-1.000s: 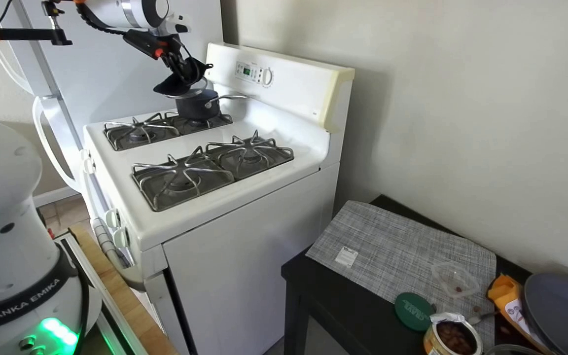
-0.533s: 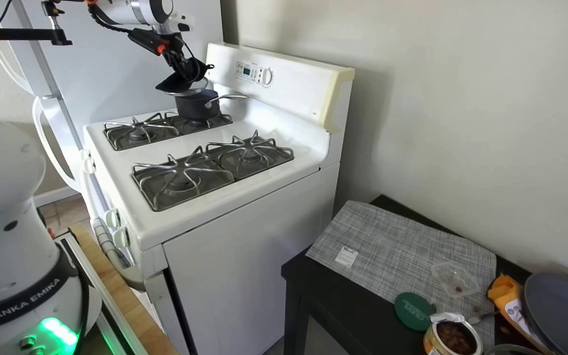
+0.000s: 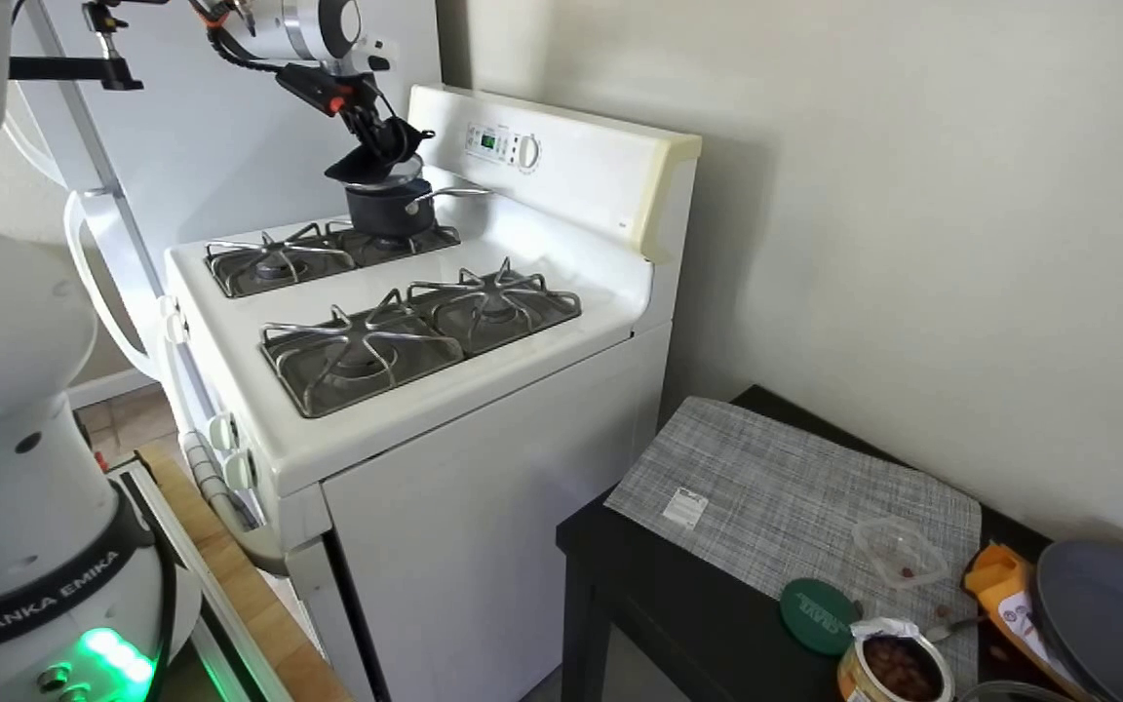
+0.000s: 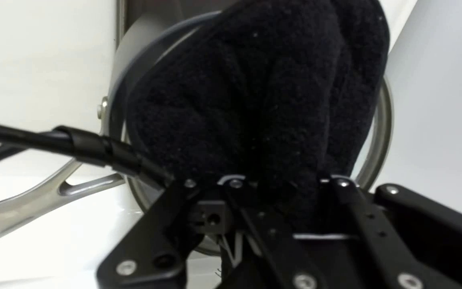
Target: Put the pot holder over the lid then put the lid on the pot
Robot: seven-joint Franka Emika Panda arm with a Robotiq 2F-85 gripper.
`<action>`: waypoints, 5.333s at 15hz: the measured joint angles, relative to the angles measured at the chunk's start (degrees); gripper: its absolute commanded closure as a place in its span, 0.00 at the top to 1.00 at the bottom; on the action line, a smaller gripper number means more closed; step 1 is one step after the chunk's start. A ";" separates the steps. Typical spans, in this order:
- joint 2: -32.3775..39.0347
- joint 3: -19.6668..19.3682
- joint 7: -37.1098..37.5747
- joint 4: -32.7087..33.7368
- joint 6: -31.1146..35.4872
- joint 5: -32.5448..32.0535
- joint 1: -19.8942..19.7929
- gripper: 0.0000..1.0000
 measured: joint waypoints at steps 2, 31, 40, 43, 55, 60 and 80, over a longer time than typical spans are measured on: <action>1.78 -1.06 0.27 2.65 -1.45 0.00 0.68 0.04; 9.89 -2.65 3.82 16.24 -13.91 1.39 1.52 0.04; 9.81 -2.61 3.83 16.10 -13.92 1.98 1.53 0.04; 9.74 -2.61 3.83 16.02 -14.03 1.98 1.53 0.04; 9.28 -2.59 3.84 15.56 -15.07 2.01 1.55 0.04; 8.99 -2.50 3.86 15.00 -15.07 2.09 1.55 0.04; 7.51 -2.51 5.84 12.93 -15.19 2.12 1.66 1.00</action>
